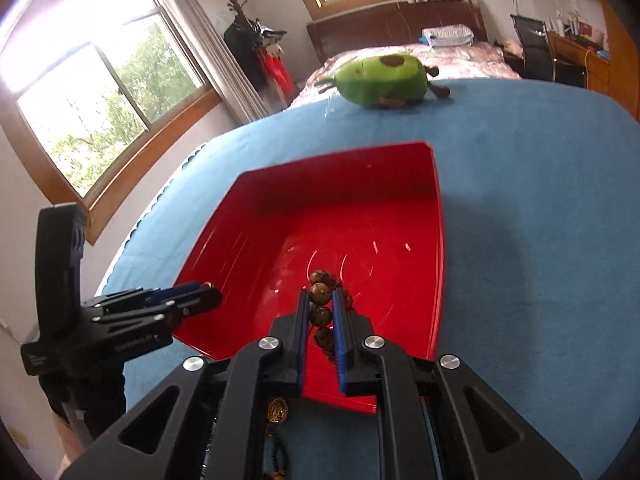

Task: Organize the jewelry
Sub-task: 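Open the left tool to drop the ring while the right tool drops the bracelet into the red tin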

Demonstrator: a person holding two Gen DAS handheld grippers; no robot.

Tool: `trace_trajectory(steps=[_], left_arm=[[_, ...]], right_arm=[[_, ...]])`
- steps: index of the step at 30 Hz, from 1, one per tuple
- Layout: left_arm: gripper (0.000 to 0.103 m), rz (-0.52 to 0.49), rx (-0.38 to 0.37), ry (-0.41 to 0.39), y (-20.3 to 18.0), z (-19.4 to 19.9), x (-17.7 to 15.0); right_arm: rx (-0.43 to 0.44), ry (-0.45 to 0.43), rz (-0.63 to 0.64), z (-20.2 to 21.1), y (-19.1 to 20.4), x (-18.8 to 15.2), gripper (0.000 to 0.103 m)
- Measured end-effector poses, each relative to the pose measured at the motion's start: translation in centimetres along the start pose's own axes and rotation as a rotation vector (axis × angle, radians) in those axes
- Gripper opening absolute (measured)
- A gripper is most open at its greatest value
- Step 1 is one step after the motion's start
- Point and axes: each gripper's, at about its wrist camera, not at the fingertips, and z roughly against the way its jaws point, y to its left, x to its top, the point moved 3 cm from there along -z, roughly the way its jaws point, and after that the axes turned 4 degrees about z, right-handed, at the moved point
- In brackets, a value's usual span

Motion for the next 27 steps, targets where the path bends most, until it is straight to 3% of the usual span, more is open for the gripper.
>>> trace_trajectory(steps=[1,2,5,18,27], left_arm=[[0.048,0.000,0.001,0.001,0.1,0.0,-0.1],[0.054,-0.001,0.002,-0.006,0.2,0.0,-0.1],[0.056,-0.013,0.012,-0.026,0.2,0.5,-0.1],[0.059,-0.005,0.017,-0.048,-0.3,3.8,-1.0],[0.062,0.014,0.076,-0.011,1.1,5.3,-4.3]], right_arm=[[0.001,0.005,0.003,-0.2,0.0,0.0,0.014],[-0.003,0.006,0.008,-0.3,0.0,0.0,0.015],[-0.023,-0.013,0.021,0.4,0.2,-0.1,0.019],[-0.006,-0.013,0.033,1.4,1.2,-0.3,0.020],[-0.004,-0.008,0.026,2.3,1.7,-1.0,0.022]])
